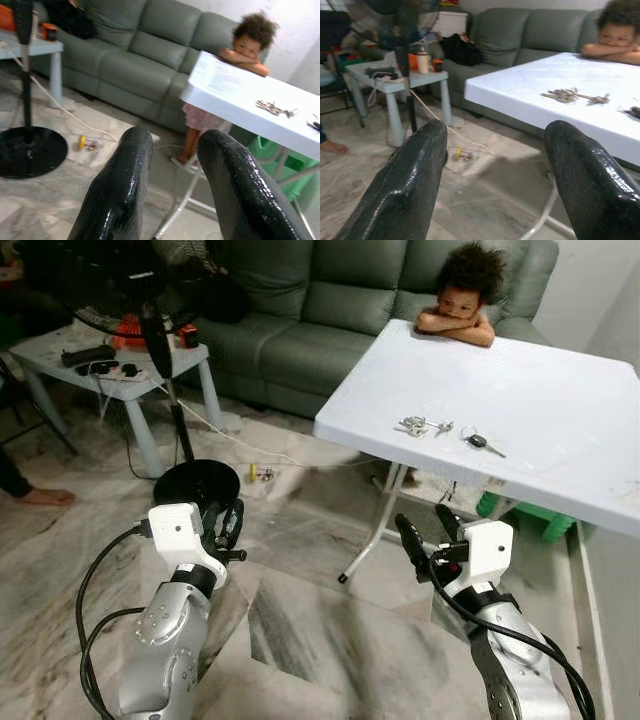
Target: Hang keys on a hook
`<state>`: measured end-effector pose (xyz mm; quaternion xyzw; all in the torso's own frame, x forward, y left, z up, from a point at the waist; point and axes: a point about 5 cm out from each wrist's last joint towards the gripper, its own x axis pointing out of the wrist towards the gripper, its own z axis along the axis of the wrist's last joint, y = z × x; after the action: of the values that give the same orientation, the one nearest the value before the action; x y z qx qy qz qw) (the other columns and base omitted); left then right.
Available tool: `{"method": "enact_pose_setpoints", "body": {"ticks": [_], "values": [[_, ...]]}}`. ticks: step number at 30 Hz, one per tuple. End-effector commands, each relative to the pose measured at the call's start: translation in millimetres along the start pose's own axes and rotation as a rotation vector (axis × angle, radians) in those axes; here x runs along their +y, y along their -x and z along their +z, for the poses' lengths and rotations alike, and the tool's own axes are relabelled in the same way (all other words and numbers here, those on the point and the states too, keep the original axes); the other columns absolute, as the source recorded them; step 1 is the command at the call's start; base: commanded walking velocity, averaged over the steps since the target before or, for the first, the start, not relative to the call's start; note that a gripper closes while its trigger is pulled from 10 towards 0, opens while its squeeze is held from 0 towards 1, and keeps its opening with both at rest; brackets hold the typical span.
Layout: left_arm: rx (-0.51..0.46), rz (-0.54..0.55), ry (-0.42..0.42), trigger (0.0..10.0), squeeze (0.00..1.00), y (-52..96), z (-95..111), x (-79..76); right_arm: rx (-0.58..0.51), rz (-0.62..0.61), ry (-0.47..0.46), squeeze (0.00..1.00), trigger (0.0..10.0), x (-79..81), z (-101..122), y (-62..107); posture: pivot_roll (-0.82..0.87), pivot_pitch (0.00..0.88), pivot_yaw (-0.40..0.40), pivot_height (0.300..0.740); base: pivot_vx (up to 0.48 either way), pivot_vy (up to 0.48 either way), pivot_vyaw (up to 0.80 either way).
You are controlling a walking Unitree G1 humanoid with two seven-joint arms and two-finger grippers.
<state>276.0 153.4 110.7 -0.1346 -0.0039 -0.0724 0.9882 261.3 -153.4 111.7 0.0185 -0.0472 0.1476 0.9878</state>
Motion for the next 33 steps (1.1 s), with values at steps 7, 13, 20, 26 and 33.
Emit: {"method": "enact_pose_setpoints", "body": {"ticks": [7,13,20,26,33], "values": [[-0.007,0.001,-0.009,10.0,0.00,-0.8,0.8,-2.6,-0.003,-0.003,-0.006,0.00,10.0,-1.5,3.3,-1.5,0.09,0.000,-0.069,0.740,0.000,0.000,-0.75],[-0.006,0.006,-0.014,10.0,0.00,-0.6,0.0,-1.7,0.000,0.004,-0.007,0.00,10.0,0.4,2.8,-2.8,0.09,0.000,-0.068,0.740,0.000,0.000,-0.74],[-0.005,-0.013,-0.042,10.0,0.00,-4.5,0.7,-2.9,0.011,-0.009,-0.006,0.00,10.0,-2.8,1.9,-4.9,0.09,0.000,-0.063,0.740,0.000,0.000,-0.74],[-0.014,-0.019,-0.062,10.0,0.00,-4.6,2.0,-3.2,0.012,-0.015,0.003,0.00,10.0,-3.3,1.5,-4.4,0.08,0.000,-0.060,0.740,0.000,0.000,-0.72],[-0.019,-0.053,-0.075,10.0,0.00,-5.3,1.7,-8.2,0.000,-0.047,-0.007,0.00,10.0,-4.3,1.4,-5.4,0.08,0.000,-0.058,0.740,0.000,0.000,-0.67]]}}
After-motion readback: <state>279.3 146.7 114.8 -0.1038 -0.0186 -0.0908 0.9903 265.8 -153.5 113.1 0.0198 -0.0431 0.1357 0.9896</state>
